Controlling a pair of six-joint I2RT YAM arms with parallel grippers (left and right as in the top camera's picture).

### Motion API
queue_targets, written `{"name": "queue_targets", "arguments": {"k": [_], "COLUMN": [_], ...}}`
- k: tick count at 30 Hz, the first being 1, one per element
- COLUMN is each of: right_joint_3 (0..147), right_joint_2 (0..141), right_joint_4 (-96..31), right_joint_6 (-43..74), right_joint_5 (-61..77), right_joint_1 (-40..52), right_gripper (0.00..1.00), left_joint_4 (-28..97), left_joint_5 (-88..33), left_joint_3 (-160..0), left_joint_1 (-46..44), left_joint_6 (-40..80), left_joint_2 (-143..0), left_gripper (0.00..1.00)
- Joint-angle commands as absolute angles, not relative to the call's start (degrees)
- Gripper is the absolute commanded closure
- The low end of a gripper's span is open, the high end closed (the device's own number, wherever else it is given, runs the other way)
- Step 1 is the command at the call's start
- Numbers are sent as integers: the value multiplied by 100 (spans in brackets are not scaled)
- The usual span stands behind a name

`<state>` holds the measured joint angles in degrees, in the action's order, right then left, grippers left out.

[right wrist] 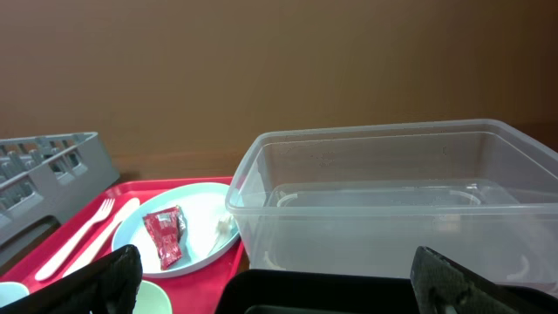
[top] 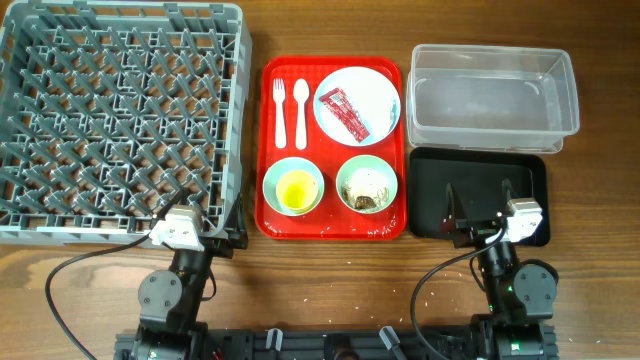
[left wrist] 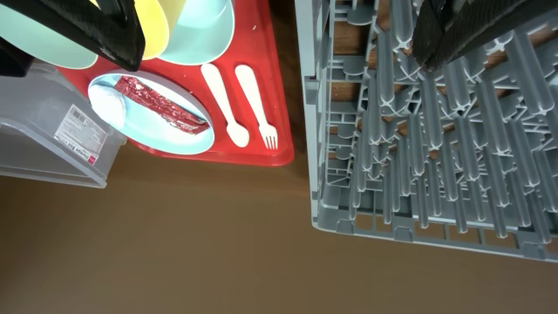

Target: Sort waste into correct bins and load items into the dishwasher rack

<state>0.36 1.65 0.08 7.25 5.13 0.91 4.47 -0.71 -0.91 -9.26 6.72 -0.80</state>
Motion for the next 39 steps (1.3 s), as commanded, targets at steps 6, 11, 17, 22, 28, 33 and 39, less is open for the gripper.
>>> {"name": "queue_targets", "arguments": {"k": [6,11,17,22,28,33,39], "right_joint_3": [30,30,30,30,30,30,30], "right_joint_2": [178,178,178,178,178,178,178], "right_joint_4": [36,36,36,36,36,36,40], "right_joint_6": [766,766,766,766,766,766,790], "right_joint_5": [582,582,582,582,582,582,602], "right_joint_1": [67,67,67,67,67,67,67], "right_gripper": [0,0,0,0,0,0,0], "left_joint_4": [423,423,423,423,423,423,349], "left_joint_5": [-78,-78,-78,-78,-78,-78,-69], "left_joint_3": [-34,-34,-34,-34,-34,-34,-34], "left_joint_1": [-947,-947,-947,-947,-947,-947,-947], "left_joint_6": [624,624,624,624,624,624,620], "left_joint_2": [-49,-49,-49,-49,-49,-49,-51], "left_gripper": [0,0,0,0,0,0,0]}}
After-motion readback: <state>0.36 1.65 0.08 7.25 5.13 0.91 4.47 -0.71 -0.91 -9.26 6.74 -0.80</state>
